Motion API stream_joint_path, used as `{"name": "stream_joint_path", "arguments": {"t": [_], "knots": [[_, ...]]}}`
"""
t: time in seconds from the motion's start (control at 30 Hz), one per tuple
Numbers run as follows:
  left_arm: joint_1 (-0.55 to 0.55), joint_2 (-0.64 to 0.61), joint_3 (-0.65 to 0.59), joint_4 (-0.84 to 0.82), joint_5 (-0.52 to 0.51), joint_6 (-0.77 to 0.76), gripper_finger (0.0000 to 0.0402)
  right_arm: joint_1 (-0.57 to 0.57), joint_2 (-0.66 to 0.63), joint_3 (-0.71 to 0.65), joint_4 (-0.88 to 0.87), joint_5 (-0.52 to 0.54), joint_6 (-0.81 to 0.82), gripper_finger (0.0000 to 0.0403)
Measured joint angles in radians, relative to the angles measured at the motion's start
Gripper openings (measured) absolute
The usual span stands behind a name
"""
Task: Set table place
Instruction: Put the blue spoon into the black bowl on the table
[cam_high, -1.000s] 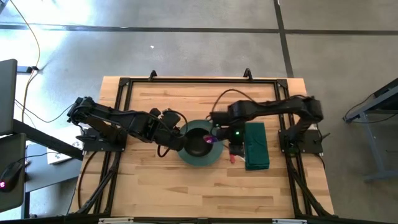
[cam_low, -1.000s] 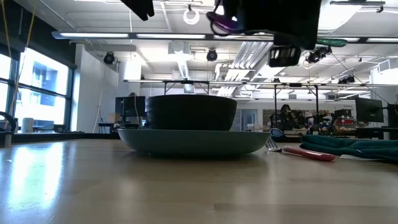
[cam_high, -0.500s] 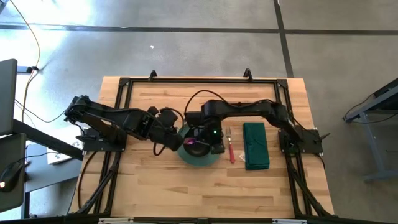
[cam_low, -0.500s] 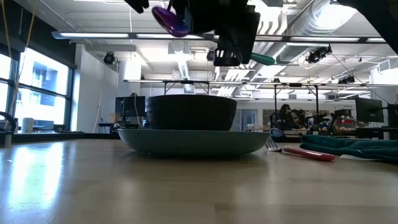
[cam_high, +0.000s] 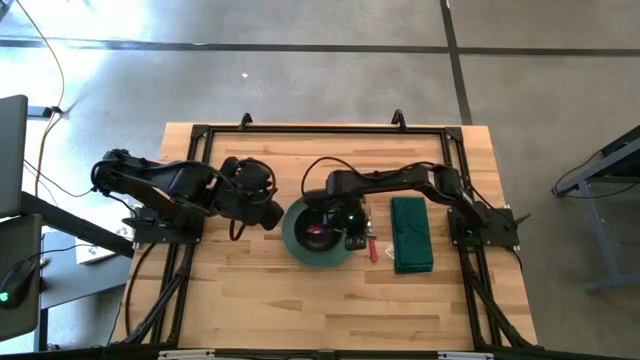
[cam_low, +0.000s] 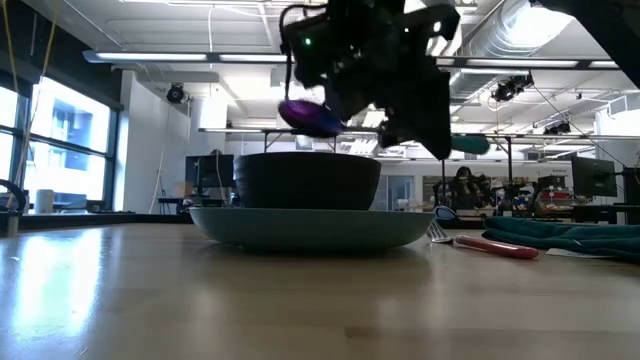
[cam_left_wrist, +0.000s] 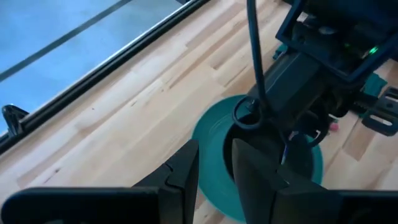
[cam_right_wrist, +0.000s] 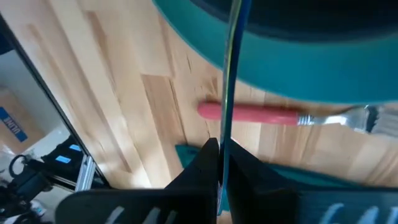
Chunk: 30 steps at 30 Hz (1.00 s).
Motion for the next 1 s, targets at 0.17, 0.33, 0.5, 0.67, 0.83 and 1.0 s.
{"name": "stream_joint_path", "arguments": {"t": [0.17, 0.33, 0.5, 0.67, 0.83, 1.0], "knots": [[0.000, 0.000, 0.000, -0.002, -0.011, 0.008, 0.0083, -0.014, 0.000, -0.052, 0.001, 0.038, 0.011, 0.0000], [0.000, 0.000, 0.000, 0.002, -0.023, 0.009, 0.0083, -0.022, 0.000, -0.066, 0.001, 0.053, 0.011, 0.0000], [0.000, 0.000, 0.000, 0.002, -0.034, 0.008, 0.0083, -0.021, 0.000, -0.065, 0.011, 0.082, 0.019, 0.0000], [0.000, 0.001, 0.000, 0.003, -0.046, 0.008, 0.0083, -0.021, 0.004, -0.064, 0.002, 0.104, 0.034, 0.0000], [0.000, 0.001, 0.000, 0.004, -0.046, 0.008, 0.0083, -0.020, 0.005, -0.053, 0.001, 0.105, 0.034, 0.0000], [0.000, 0.001, 0.000, 0.006, -0.046, 0.005, 0.0083, 0.003, 0.005, 0.031, 0.001, 0.104, 0.034, 0.0000]]}}
